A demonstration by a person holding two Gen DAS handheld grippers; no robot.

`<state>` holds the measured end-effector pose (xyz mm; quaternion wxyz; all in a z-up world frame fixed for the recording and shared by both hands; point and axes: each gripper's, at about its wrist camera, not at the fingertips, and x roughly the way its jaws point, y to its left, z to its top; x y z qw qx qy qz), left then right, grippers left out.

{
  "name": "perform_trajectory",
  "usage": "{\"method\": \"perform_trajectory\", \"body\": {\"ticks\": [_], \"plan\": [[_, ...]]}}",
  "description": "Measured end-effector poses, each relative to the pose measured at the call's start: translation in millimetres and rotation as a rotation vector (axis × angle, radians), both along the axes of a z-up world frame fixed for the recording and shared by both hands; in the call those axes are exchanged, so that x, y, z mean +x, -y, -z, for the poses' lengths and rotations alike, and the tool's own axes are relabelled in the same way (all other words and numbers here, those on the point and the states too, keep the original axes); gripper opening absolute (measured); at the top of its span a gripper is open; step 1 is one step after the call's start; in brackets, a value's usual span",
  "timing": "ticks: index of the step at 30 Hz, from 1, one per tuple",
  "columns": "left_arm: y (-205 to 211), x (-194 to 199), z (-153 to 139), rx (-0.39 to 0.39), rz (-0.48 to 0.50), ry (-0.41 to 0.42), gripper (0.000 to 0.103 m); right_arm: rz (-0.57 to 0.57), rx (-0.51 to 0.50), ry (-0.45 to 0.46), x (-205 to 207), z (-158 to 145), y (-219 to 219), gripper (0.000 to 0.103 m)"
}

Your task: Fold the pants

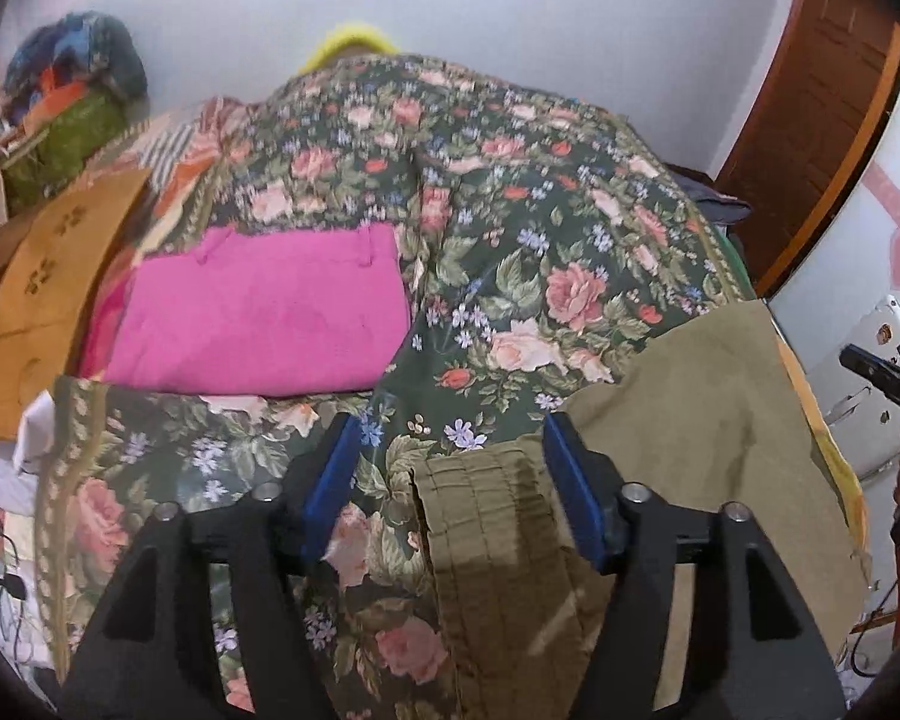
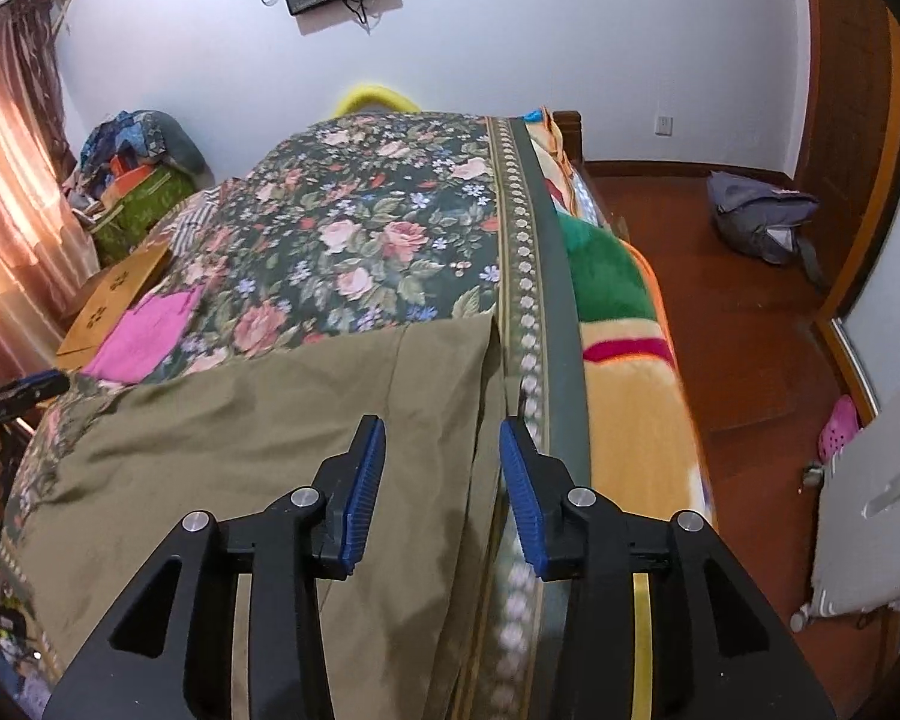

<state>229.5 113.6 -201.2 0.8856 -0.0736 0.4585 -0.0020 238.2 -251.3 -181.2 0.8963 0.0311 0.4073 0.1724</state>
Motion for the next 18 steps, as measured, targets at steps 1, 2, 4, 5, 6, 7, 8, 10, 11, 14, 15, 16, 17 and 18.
{"method": "perform_trajectory", "body": {"ticks": [1,2,4,5,6,7,8,10,11,14,15,16,17,18], "plan": [[0,2,3,-0.002,0.000,-0.007,0.075,0.000,-0.003,-0.004,5,1,0,0.038],[1,4,8,-0.006,0.002,-0.016,0.078,0.003,-0.006,-0.013,14,6,-1,0.038],[3,7,15,-0.010,0.014,-0.031,0.080,0.004,-0.004,-0.033,29,13,-1,0.038],[5,9,21,-0.007,0.022,-0.050,0.082,0.004,0.002,-0.047,36,18,-2,0.038],[6,10,24,-0.005,0.026,-0.059,0.082,0.003,0.005,-0.057,42,21,-2,0.038],[7,12,28,-0.004,0.030,-0.070,0.082,0.000,0.006,-0.070,48,26,-3,0.038],[7,14,32,-0.003,0.033,-0.080,0.082,-0.003,0.005,-0.076,52,29,-4,0.038],[8,18,39,-0.004,0.036,-0.093,0.083,-0.014,0.002,-0.089,61,36,-8,0.038],[7,19,42,-0.008,0.034,-0.098,0.083,-0.018,-0.001,-0.098,65,39,-10,0.038],[7,23,49,-0.022,0.028,-0.107,0.084,-0.023,-0.015,-0.118,79,50,-14,0.038],[6,25,51,-0.024,0.025,-0.109,0.084,-0.034,-0.012,-0.133,82,56,-16,0.038],[6,26,53,-0.023,0.022,-0.111,0.084,-0.039,-0.008,-0.142,87,59,-16,0.038],[5,27,54,-0.023,0.018,-0.114,0.085,-0.044,-0.002,-0.147,89,62,-17,0.038],[5,27,56,-0.021,0.016,-0.116,0.086,-0.053,0.004,-0.154,91,65,-17,0.038]]}}
